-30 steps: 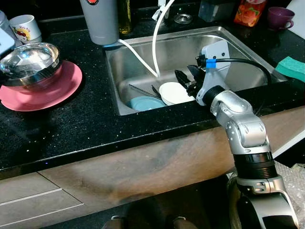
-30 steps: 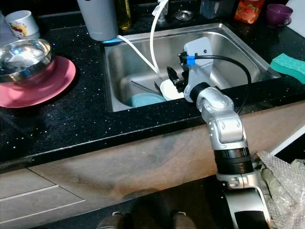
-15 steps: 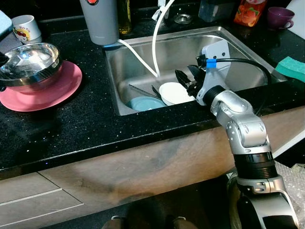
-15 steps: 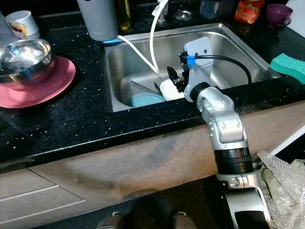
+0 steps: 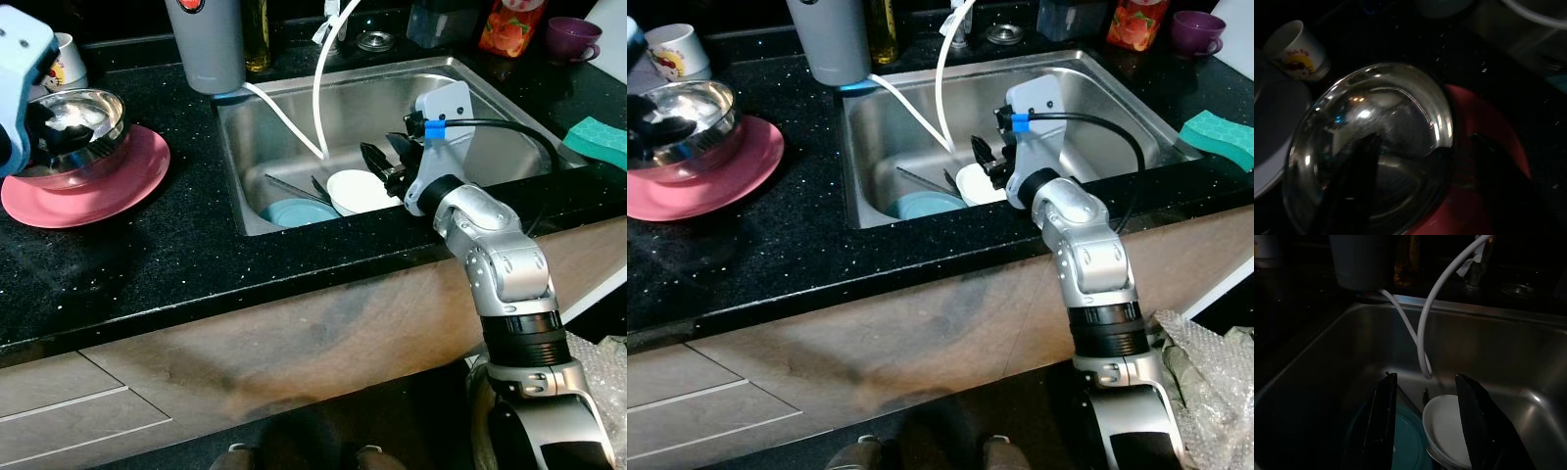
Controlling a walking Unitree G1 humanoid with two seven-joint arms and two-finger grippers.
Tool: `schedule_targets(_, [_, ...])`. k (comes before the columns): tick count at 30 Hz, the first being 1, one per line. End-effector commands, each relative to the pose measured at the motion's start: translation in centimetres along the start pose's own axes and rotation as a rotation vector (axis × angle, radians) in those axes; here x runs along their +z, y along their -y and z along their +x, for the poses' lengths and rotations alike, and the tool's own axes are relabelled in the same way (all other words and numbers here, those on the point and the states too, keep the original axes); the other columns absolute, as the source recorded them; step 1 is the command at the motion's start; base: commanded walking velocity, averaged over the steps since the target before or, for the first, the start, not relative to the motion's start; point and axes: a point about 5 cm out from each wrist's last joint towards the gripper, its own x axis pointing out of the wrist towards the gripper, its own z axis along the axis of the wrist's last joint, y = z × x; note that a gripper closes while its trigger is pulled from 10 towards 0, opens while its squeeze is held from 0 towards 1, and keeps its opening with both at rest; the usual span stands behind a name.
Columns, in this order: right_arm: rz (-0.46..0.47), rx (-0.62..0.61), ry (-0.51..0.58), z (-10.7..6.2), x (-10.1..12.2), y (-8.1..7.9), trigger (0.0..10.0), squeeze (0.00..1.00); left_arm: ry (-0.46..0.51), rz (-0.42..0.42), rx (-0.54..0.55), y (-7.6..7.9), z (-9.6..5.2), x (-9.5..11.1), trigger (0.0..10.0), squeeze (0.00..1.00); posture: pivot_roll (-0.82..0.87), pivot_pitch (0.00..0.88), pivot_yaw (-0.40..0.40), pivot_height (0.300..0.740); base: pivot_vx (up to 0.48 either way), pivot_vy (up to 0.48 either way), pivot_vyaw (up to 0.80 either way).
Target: Kitchen organization
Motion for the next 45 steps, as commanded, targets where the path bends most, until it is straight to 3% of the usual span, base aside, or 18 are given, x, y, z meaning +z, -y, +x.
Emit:
schedule_targets(1, [0.012, -0.007, -0.001, -0.3, -0.2, 0.2, 10.0, 0.0, 0.007, -0.026, 0.013, -0.2, -0.2, 0.2, 10.0, 1.0, 0.04, 0.112, 0.014, 0.74, 0.0, 0.0, 0.0])
schedule_targets(3, [0.014, -0.009, 0.001, -0.2, -0.1, 0.2, 10.0, 0.0, -0.022, -0.018, 0.148, -1.8, -0.3, -0.1, 10.0, 1.0, 0.04, 0.112, 0.015, 0.74, 0.0, 0.0, 0.0])
schedule_targets(4, [0.014, -0.01, 0.001, -0.2, -0.1, 0.2, 10.0, 0.0, -0.043, -0.02, 0.233, -2.9, -0.5, -0.4, 10.0, 0.23, 0.04, 0.116, 0.014, 0.74, 0.0, 0.0, 0.0])
schedule_targets(5, [0.014, -0.011, 0.001, -0.2, -0.1, 0.2, 10.0, 0.0, -0.056, -0.023, 0.302, -3.8, -0.8, -0.6, 10.0, 0.0, 0.04, 0.116, 0.014, 0.74, 0.0, 0.0, 0.0])
schedule_targets(8, [0.014, -0.012, 0.0, -0.2, -0.2, 0.3, 10.0, 0.0, -0.086, -0.032, 0.425, -5.4, -1.7, -1.1, 10.0, 0.0, 0.05, 0.12, 0.013, 0.74, 0.0, 0.0, 0.0])
schedule_targets(11, [0.015, -0.014, -0.001, -0.2, -0.2, 0.3, 10.0, 0.0, -0.042, -0.017, 0.431, -5.6, -1.8, -1.0, 10.0, 0.0, 0.05, 0.123, 0.009, 0.74, 0.0, 0.0, 0.0])
schedule_targets(14, [0.016, -0.013, -0.001, -0.1, -0.2, 0.3, 10.0, 0.0, 0.082, 0.003, 0.128, -1.8, -0.8, 0.2, 10.0, 0.0, 0.05, 0.122, 0.006, 0.74, 0.0, 0.0, 0.0])
schedule_targets(15, [0.016, -0.013, -0.001, -0.1, -0.2, 0.3, 10.0, 0.0, 0.082, 0.003, 0.128, -1.8, -0.8, 0.2, 10.0, 0.0, 0.05, 0.122, 0.006, 0.74, 0.0, 0.0, 0.0])
schedule_targets(16, [0.016, -0.012, 0.002, 0.0, -0.1, 0.3, 10.0, 0.0, 0.187, 0.008, -0.086, 1.5, -0.4, 1.3, 10.0, 0.0, 0.05, 0.124, 0.005, 0.74, 0.0, 0.0, 0.0])
schedule_targets(21, [0.016, -0.014, 0.005, 0.0, 0.0, 0.3, 10.0, 0.0, 0.273, 0.029, -0.188, 3.4, -0.2, 2.4, 10.0, 0.0, 0.05, 0.123, 0.008, 0.74, 0.0, 0.0, 0.0])
schedule_targets(25, [0.015, -0.016, 0.006, 0.0, 0.0, 0.4, 10.0, 0.0, 0.254, 0.057, -0.265, 4.3, -0.3, 2.1, 10.0, 0.0, 0.04, 0.125, 0.014, 0.74, 0.0, 0.0, 0.0])
schedule_targets(29, [0.015, -0.025, 0.005, -0.2, 0.0, 0.6, 10.0, 0.0, 0.215, 0.183, -0.302, 4.0, -1.1, 1.5, 10.0, 0.02, 0.04, 0.126, 0.016, 0.74, 0.0, 0.0, 0.0])
schedule_targets(30, [0.014, -0.028, 0.002, -0.3, 0.0, 0.7, 10.0, 0.0, 0.17, 0.341, -0.273, 3.0, -1.6, 1.0, 10.0, 1.0, 0.04, 0.131, 0.014, 0.74, 0.0, 0.0, 0.0])
schedule_targets(31, [0.014, -0.028, 0.002, -0.3, 0.0, 0.7, 10.0, 0.0, 0.17, 0.341, -0.273, 3.0, -1.6, 1.0, 10.0, 1.0, 0.04, 0.131, 0.014, 0.74, 0.0, 0.0, 0.0])
schedule_targets(36, [0.017, -0.025, 0.001, -0.2, 0.0, 0.6, 10.0, 0.0, 0.166, 0.588, -0.282, 2.2, -3.0, 1.2, 10.0, 1.0, 0.05, 0.134, 0.01, 0.74, 0.0, 0.0, 0.0])
schedule_targets(37, [0.017, -0.025, 0.001, -0.2, 0.0, 0.6, 10.0, 0.0, 0.166, 0.588, -0.282, 2.2, -3.0, 1.2, 10.0, 1.0, 0.05, 0.134, 0.01, 0.74, 0.0, 0.0, 0.0])
schedule_targets(38, [0.017, -0.024, 0.002, -0.2, 0.0, 0.6, 10.0, 0.0, 0.165, 0.639, -0.282, 2.3, -3.2, 1.4, 10.0, 0.0, 0.05, 0.134, 0.01, 0.74, 0.0, 0.0, 0.0])
schedule_targets(45, [0.02, -0.02, 0.002, -0.1, 0.0, 0.6, 10.0, 0.0, 0.112, 0.786, -0.336, 2.3, -3.9, 0.8, 10.0, 0.0, 0.05, 0.136, 0.009, 0.74, 0.0, 0.0, 0.0])
